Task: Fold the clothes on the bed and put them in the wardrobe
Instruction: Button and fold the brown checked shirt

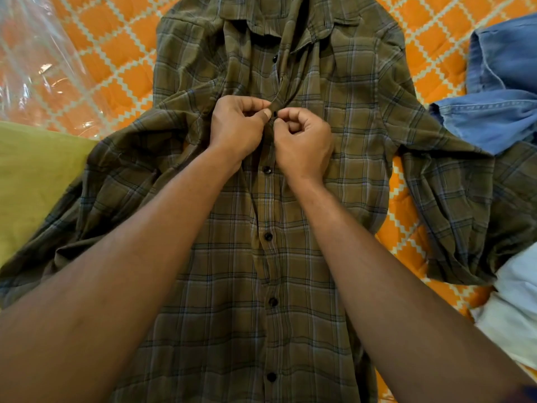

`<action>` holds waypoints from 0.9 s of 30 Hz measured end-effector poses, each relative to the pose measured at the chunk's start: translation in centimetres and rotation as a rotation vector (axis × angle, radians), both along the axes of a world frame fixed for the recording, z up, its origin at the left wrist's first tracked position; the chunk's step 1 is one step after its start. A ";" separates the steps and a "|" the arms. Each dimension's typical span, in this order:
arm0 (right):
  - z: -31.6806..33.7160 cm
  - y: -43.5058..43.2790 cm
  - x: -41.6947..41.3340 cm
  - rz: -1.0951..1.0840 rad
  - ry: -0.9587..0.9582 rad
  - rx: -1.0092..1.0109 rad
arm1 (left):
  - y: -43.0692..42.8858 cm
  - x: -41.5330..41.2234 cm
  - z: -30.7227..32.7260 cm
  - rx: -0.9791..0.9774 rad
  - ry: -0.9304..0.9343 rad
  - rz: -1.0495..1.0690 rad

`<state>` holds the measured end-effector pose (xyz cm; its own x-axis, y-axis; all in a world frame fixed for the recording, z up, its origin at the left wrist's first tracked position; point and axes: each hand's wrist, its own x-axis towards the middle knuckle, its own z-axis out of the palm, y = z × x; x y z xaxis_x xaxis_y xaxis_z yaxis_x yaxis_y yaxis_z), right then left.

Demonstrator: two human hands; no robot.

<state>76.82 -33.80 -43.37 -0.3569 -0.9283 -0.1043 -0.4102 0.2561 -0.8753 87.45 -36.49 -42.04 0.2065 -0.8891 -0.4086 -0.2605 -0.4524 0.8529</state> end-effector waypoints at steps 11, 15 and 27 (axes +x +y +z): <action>-0.2 -1.1 -0.9 0.047 -0.125 0.072 | -0.1 0.4 -0.3 -0.003 -0.033 -0.008; 0.1 -1.5 -1.5 0.118 -0.137 0.125 | 0.4 0.2 -0.5 -0.062 -0.106 0.005; 0.3 -2.3 -1.4 0.168 -0.066 0.236 | -0.4 0.5 0.5 0.027 -0.012 -0.024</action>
<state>75.38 -36.14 -43.10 -0.1855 -0.9212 -0.3421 -0.4085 0.3889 -0.8258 87.96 -36.89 -41.56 0.1903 -0.8825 -0.4302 -0.2818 -0.4688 0.8371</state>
